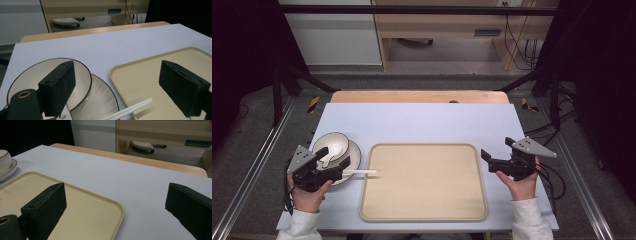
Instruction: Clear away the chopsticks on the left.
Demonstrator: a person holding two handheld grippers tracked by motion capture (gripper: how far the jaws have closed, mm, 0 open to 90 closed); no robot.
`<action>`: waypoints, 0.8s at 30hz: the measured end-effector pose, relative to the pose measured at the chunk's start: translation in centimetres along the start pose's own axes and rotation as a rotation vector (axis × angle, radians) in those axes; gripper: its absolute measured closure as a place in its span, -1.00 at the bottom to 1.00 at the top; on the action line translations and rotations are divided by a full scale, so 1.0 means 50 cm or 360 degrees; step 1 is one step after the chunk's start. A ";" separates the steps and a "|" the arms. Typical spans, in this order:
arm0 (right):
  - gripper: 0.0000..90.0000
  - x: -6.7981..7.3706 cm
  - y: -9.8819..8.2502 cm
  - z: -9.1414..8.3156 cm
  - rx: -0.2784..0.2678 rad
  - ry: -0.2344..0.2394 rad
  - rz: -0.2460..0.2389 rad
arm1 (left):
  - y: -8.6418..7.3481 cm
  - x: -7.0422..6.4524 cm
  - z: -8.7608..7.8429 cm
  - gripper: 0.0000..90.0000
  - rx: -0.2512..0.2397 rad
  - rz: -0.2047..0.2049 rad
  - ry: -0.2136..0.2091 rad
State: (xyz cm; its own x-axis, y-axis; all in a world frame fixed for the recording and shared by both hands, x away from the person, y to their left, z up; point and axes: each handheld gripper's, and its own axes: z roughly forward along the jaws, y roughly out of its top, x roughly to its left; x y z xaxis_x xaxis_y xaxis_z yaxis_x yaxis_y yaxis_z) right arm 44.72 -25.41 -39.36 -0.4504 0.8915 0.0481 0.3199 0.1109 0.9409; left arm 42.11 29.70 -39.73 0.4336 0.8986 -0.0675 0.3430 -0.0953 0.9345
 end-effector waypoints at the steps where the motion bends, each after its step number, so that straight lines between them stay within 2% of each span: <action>1: -0.91 0.000 0.000 0.000 0.0004 -0.0001 -0.0007 | -0.001 0.001 -0.003 -0.69 -0.0004 -0.0005 0.0004; 10: -0.91 0.004 -0.001 -0.007 0.0018 -0.0005 -0.0012 | -0.013 0.015 -0.031 -0.68 -0.0004 0.0000 0.0001; 18: -0.92 0.009 0.000 -0.008 0.0029 -0.0003 -0.0023 | -0.035 0.024 -0.052 -0.68 0.0029 -0.0011 0.0023; 24: -0.92 0.012 0.000 -0.008 0.0034 0.0001 -0.0025 | -0.049 0.027 -0.065 -0.68 0.0055 -0.0006 0.0015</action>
State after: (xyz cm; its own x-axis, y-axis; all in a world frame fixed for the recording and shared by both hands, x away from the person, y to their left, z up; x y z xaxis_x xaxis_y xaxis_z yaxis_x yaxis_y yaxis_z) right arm 44.12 -25.02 -39.22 -0.4559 0.8894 0.0334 0.3304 0.1343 0.9342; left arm 39.13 32.53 -40.99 0.4246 0.9028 -0.0675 0.3735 -0.1068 0.9215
